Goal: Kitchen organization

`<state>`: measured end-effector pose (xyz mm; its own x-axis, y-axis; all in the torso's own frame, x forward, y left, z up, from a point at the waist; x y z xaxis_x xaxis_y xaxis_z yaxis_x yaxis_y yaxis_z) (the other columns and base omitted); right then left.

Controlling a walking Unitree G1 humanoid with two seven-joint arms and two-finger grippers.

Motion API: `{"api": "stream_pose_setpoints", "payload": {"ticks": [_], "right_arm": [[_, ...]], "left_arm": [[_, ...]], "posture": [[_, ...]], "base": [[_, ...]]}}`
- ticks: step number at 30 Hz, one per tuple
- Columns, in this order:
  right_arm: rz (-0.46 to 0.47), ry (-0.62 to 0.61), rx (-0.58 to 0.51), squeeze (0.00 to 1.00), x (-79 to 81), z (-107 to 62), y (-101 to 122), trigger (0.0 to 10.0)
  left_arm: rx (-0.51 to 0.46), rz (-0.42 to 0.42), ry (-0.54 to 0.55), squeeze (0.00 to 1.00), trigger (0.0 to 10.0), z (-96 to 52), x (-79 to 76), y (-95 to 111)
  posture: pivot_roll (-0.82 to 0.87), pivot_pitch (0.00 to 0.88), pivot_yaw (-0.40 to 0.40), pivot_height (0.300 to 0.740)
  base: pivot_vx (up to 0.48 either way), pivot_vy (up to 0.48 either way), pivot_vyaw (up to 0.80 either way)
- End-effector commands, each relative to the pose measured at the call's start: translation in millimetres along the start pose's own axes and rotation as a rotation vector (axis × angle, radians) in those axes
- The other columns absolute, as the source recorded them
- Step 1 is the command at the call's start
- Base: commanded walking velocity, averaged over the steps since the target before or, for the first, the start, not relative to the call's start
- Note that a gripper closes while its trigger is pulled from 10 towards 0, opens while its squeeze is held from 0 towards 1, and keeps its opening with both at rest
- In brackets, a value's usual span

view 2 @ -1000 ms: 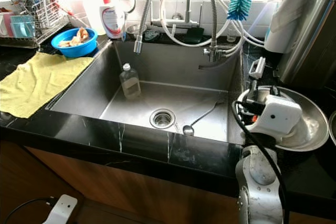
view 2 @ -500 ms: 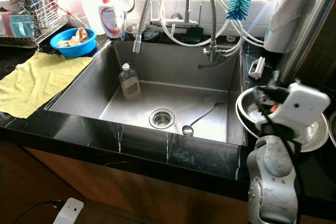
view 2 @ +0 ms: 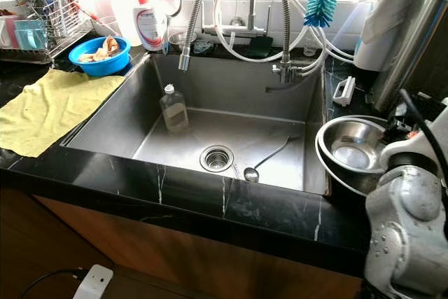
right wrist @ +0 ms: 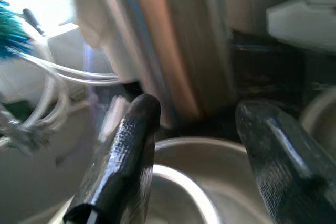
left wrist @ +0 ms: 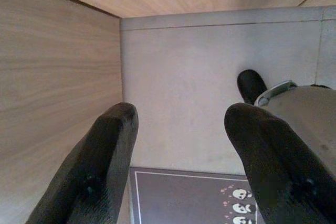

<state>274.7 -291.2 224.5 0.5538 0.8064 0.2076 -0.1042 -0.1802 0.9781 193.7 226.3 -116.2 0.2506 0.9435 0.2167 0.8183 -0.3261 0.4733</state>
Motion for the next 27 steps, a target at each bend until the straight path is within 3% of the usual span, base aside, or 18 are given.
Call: {"api": "stream_pose_setpoints", "payload": {"ticks": [1,8,19,27], "right_arm": [[0.017,-0.017,0.022,0.00,-4.5,-2.8,4.3,10.0],[-0.012,0.046,0.127,0.00,-5.7,-3.7,-5.3,10.0],[-0.046,0.112,0.179,0.00,-8.1,-4.3,-0.8,10.0],[0.002,0.118,0.240,0.00,-13.9,-5.7,-14.6,10.0]], "left_arm": [[0.019,-0.013,0.001,0.00,10.0,-0.6,1.0,-5.2],[0.015,-0.015,-0.004,0.00,10.0,-0.2,-0.7,-3.7],[0.017,-0.020,-0.007,0.00,10.0,-0.2,-3.3,-4.8],[0.022,-0.016,-0.008,0.00,10.0,-0.3,-3.7,-6.2]], "posture": [[-0.22,0.000,0.078,0.740],[-0.22,0.000,0.076,0.740],[-0.23,0.000,0.071,0.740],[-0.23,0.000,0.073,0.740]], "base": [[0.000,0.000,0.00],[0.000,0.000,0.00],[0.000,0.000,0.00],[0.000,0.000,0.00]]}}
Point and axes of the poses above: a point about 5 cm out from each wrist's last joint towards the gripper, its own z axis pointing out of the wrist towards the gripper, its own y axis along the axis of the wrist's last joint, x = y × z, the point moved 4 cm from there along z, pointing out of the wrist towards the gripper, and after that the axes turned 1 degree about -z, right-handed, at the moved point
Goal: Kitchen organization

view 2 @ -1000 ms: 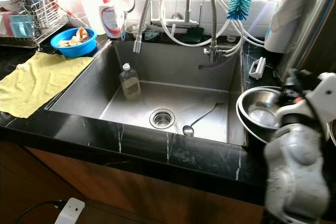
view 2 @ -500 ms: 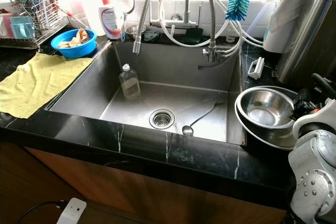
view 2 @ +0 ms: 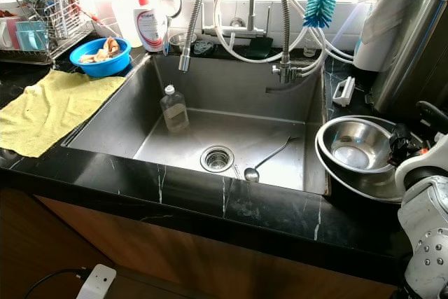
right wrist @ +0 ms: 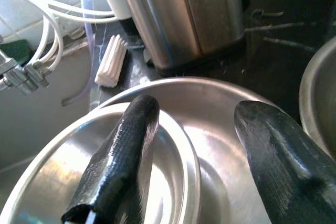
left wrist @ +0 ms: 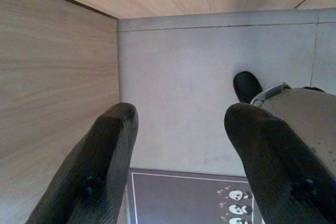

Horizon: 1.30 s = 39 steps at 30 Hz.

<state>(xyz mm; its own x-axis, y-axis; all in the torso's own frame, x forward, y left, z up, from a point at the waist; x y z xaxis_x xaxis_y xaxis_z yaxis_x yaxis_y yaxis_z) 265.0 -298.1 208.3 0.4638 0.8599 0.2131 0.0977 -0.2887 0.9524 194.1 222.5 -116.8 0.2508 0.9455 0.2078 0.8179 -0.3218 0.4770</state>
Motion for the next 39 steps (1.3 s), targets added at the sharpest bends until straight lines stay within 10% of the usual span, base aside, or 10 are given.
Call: {"api": "stream_pose_setpoints", "payload": {"ticks": [1,31,32,33,34,39], "right_arm": [[0.008,0.015,0.009,0.00,0.6,-1.6,-1.4,10.0],[0.137,0.068,0.110,0.00,9.6,0.5,-29.6,10.0],[0.144,0.064,0.108,0.00,9.2,0.8,-29.4,2.7],[0.149,0.060,0.106,0.00,8.9,0.9,-29.2,2.7],[0.153,0.057,0.104,0.00,8.7,1.1,-29.1,0.0],[0.157,0.051,0.097,0.00,8.6,1.7,-27.6,0.0]], "left_arm": [[0.025,-0.011,0.000,0.00,10.0,-0.8,0.0,-7.4],[0.012,0.004,-0.002,0.00,10.0,0.1,-1.6,-2.4],[0.010,0.005,-0.002,0.00,10.0,0.2,-1.4,-1.7],[0.009,0.005,-0.002,0.00,10.0,0.2,-1.3,-1.1],[0.007,0.005,-0.002,0.00,10.0,0.3,-1.1,-0.6],[0.002,0.005,0.000,0.00,10.0,0.4,-0.4,0.8]], "posture": [[-0.23,0.000,0.073,0.740],[-0.22,0.000,0.075,0.740],[-0.22,0.000,0.075,0.740],[-0.22,0.000,0.075,0.740],[-0.21,0.000,0.075,0.740],[-0.21,0.000,0.076,0.740]], "base": [[0.000,0.000,0.00],[0.000,0.000,0.00],[0.000,0.000,0.00],[0.000,0.000,0.00],[0.000,0.000,0.00],[0.000,0.000,0.00]]}}
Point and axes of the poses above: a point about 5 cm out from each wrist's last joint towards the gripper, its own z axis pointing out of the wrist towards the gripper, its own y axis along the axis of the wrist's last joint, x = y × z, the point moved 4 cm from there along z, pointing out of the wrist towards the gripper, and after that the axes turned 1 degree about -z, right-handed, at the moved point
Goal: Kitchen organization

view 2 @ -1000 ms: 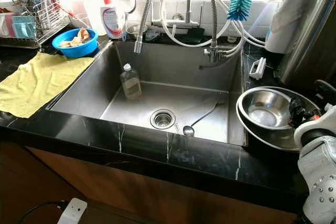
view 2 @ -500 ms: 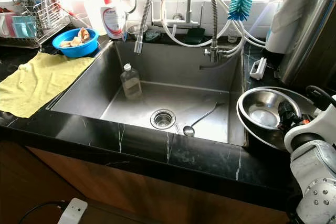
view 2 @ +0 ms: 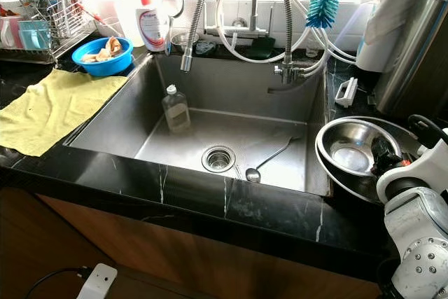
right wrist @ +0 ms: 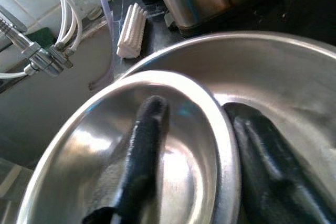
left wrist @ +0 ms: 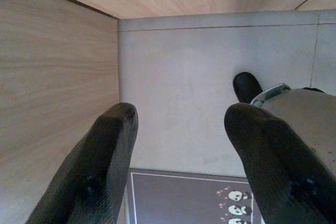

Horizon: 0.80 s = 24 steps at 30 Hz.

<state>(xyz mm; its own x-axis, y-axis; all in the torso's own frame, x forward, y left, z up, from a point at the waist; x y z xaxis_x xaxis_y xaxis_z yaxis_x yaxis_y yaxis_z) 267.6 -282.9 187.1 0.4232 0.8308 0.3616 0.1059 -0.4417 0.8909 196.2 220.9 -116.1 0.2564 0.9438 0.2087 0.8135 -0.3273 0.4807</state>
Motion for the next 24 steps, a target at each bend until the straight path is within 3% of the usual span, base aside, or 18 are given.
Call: {"api": "stream_pose_setpoints", "payload": {"ticks": [1,14,15,17,20,24], "right_arm": [[0.013,-0.012,0.013,0.00,-1.3,1.3,-2.5,0.0],[0.006,-0.073,-0.036,0.00,-7.9,-0.5,8.0,0.0],[-0.080,-0.102,-0.088,0.00,-6.2,-3.9,21.9,0.0],[-0.160,-0.121,-0.134,0.00,-2.7,-7.3,33.6,0.0],[-0.205,-0.084,-0.272,0.00,17.0,-14.0,63.9,0.0],[-0.268,-0.050,-0.361,0.00,32.5,-19.9,80.7,0.0]], "left_arm": [[0.005,-0.002,0.002,0.00,10.0,0.0,0.6,-1.0],[-0.021,0.000,-0.007,0.00,10.0,1.1,-0.5,8.3],[-0.026,0.000,-0.007,0.00,10.0,1.3,-0.2,10.3],[-0.029,0.001,-0.006,0.00,10.0,1.4,0.1,11.4],[-0.046,0.002,0.000,0.00,10.0,1.6,1.5,15.6],[-0.058,-0.004,0.010,0.00,10.0,1.6,3.8,19.1]], "posture": [[-0.21,0.000,0.076,0.740],[-0.21,0.000,0.080,0.740],[-0.21,0.000,0.085,0.740],[-0.21,0.000,0.086,0.740],[-0.21,0.000,0.088,0.740],[-0.21,0.000,0.088,0.740]], "base": [[0.000,0.000,0.00],[0.000,0.000,0.00],[0.000,0.000,0.00],[0.000,0.000,0.00],[0.000,0.000,0.00],[0.000,0.000,0.00]]}}
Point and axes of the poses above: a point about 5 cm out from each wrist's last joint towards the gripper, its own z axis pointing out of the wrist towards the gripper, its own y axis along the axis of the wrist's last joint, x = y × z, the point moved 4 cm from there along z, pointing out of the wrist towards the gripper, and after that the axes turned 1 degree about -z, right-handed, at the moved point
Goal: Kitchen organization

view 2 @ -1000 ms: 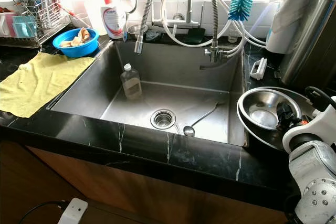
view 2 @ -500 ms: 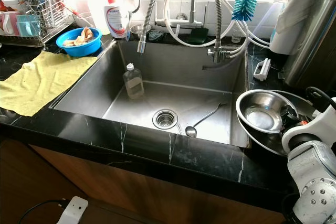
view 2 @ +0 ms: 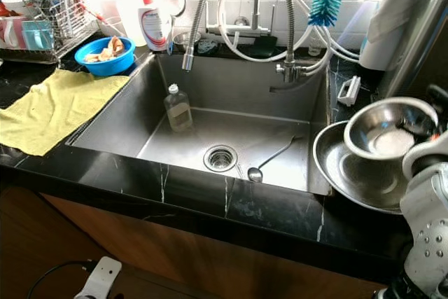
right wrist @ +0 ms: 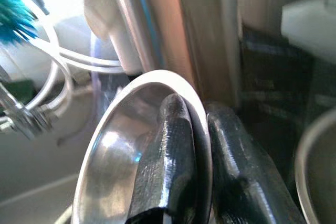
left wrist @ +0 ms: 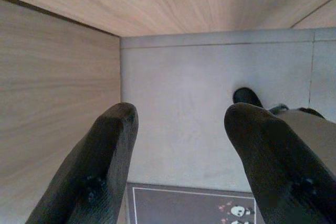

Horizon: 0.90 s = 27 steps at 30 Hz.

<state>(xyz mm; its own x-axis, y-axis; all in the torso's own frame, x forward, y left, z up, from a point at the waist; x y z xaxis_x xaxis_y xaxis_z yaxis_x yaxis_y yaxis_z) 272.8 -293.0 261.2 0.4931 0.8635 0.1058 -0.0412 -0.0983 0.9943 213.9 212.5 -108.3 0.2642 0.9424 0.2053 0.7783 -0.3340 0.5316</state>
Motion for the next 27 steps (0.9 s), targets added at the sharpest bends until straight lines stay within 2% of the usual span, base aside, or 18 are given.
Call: {"api": "stream_pose_setpoints", "payload": {"ticks": [1,3,4,6,7,11,12,15,16,17,18,21,23,26,27], "right_arm": [[-0.003,0.060,-0.103,0.00,15.7,-5.9,22.1,0.0],[0.011,0.142,-0.175,0.00,34.3,-8.0,36.7,0.0],[0.016,0.154,-0.184,0.00,37.1,-8.0,37.7,0.0],[0.072,0.198,-0.191,0.00,45.9,-7.0,37.4,0.0],[0.089,0.243,-0.190,0.00,55.1,-5.6,35.5,0.0],[0.090,0.384,-0.143,0.00,86.9,-0.1,21.3,0.0],[0.088,0.428,-0.117,0.00,97.1,1.7,15.2,7.7],[0.084,0.474,-0.089,0.00,108.8,4.0,7.5,7.7],[0.082,0.500,-0.071,0.00,113.4,4.5,2.9,10.0],[0.065,0.524,-0.027,0.00,120.9,9.6,-8.2,10.0],[0.065,0.524,-0.027,0.00,120.9,9.6,-8.2,10.0],[0.015,0.566,0.030,0.00,136.5,23.6,-29.1,10.0],[-0.018,0.591,0.040,0.00,142.6,27.8,-33.8,10.0],[-0.022,0.595,0.038,0.00,143.2,28.7,-34.2,10.0],[-0.076,0.646,0.055,0.00,152.0,32.1,-41.8,10.0]], "left_arm": [[-0.004,-0.009,0.022,0.00,10.0,-0.7,6.4,-0.1],[-0.021,-0.012,0.032,0.00,10.0,-0.4,7.7,3.8],[-0.024,-0.012,0.033,0.00,10.0,-0.4,7.7,4.3],[-0.036,-0.014,0.040,0.00,10.0,-0.2,8.4,7.0],[-0.044,-0.014,0.044,0.00,10.0,-0.1,8.7,8.7],[-0.065,-0.020,0.058,0.00,10.0,0.2,9.8,14.0],[-0.069,-0.023,0.060,0.00,10.0,0.4,10.2,15.5],[-0.074,-0.025,0.063,0.00,10.0,0.5,10.7,17.2],[-0.075,-0.025,0.063,0.00,10.0,0.6,10.5,17.3],[-0.077,-0.029,0.067,0.00,10.0,0.5,10.5,17.4],[-0.077,-0.029,0.067,0.00,10.0,0.5,10.5,17.4],[-0.078,-0.037,0.073,0.00,10.0,0.4,10.3,16.4],[-0.077,-0.040,0.075,0.00,10.0,0.3,10.3,15.6],[-0.077,-0.040,0.075,0.00,10.0,0.3,10.3,15.6],[-0.072,-0.060,0.078,0.00,10.0,0.3,9.9,14.2]], "posture": [[-0.21,0.000,0.088,0.740],[-0.21,0.000,0.090,0.740],[-0.21,0.000,0.090,0.740],[-0.21,0.000,0.091,0.740],[-0.21,0.000,0.092,0.740],[-0.20,0.000,0.085,0.740],[-0.20,0.000,0.085,0.740],[-0.20,0.000,0.085,0.740],[-0.20,0.000,0.082,0.740],[-0.19,0.000,0.074,0.740],[-0.19,0.000,0.074,0.740],[-0.18,0.000,0.068,0.740],[-0.18,0.000,0.067,0.740],[-0.18,0.000,0.067,0.740],[-0.18,0.000,0.059,0.740]], "base": [[0.000,0.000,0.00],[0.000,0.000,0.00],[0.000,0.000,0.00],[0.000,0.000,0.00],[0.000,0.000,0.00],[0.000,0.000,0.00],[0.000,0.000,0.00],[0.000,0.000,0.00],[0.000,0.000,0.00],[0.000,0.000,0.00],[0.000,0.000,0.00],[0.000,0.000,0.00],[0.000,0.000,0.00],[0.000,0.000,0.00],[0.000,0.000,0.00]]}}
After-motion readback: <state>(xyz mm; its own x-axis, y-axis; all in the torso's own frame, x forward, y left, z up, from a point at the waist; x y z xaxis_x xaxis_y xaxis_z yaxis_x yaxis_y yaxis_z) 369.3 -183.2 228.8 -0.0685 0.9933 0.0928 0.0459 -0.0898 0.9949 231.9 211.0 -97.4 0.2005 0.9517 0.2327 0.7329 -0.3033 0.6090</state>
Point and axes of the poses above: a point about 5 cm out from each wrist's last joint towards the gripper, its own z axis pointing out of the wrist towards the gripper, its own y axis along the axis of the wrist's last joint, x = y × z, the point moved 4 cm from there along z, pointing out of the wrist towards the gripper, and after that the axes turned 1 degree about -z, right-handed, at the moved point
